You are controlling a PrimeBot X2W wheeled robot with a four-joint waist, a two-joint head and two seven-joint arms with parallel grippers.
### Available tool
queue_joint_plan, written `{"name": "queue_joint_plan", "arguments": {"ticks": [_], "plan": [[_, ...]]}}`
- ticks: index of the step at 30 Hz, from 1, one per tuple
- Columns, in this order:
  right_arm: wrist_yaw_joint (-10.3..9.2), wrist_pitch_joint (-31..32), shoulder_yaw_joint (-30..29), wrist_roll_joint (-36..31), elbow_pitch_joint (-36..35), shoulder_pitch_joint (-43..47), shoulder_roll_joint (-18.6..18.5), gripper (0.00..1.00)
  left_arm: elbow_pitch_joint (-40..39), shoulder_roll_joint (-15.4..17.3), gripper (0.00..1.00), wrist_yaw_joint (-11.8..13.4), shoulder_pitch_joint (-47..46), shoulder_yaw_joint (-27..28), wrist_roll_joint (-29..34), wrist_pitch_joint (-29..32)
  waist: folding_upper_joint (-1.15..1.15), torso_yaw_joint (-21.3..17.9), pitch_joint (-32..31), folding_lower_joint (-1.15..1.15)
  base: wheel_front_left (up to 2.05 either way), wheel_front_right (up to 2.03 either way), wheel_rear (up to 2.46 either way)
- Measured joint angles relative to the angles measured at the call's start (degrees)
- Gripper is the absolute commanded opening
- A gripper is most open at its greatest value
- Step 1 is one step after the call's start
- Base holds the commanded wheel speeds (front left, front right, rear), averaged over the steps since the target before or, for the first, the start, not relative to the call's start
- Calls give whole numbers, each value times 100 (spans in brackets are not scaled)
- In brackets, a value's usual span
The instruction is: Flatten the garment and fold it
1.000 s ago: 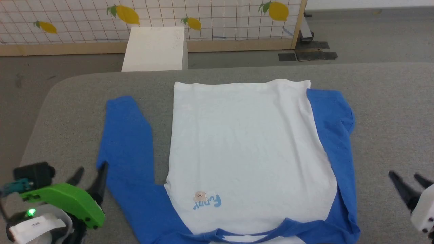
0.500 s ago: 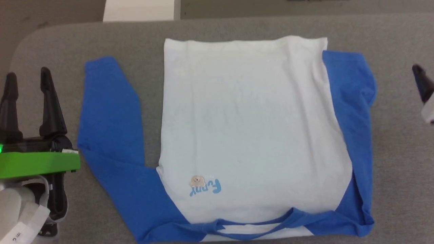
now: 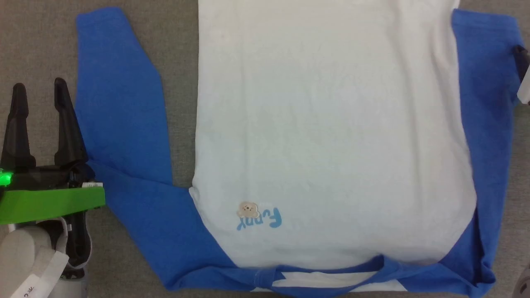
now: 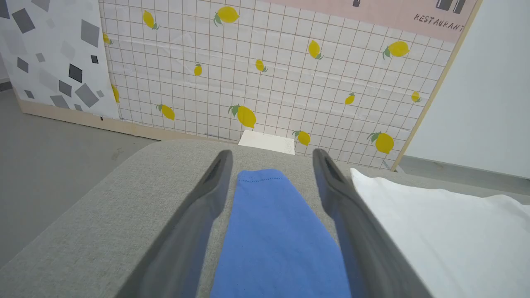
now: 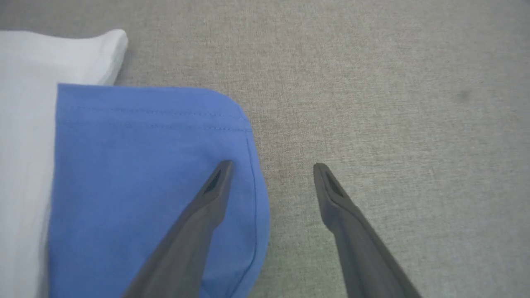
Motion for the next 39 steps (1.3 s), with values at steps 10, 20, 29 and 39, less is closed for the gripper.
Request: {"name": "queue_joint_plan", "arguments": {"ticks": [10,20,29,39], "plan": [[-2,158,89,0,142,-159,-13,0,160,-313,100,-316,-40,249,213,-1,0,183,228,0,0,0,0],[0,-474,-455,604,-132,105,-2,0,438,-550,100,-413,27,286,410,-1,0,86,-442,-1,0,0,0],[0,-378,-260,1367,-1190,1212,-603,0,599,-806,100,-431,663,387,427,-1,0,-86,-1588,-2,0,0,0],[0,-41,1798,2592,-2437,1535,-715,0,552,-917,100,-428,1037,509,428,-1,0,-172,-2497,-2,0,0,0]]}}
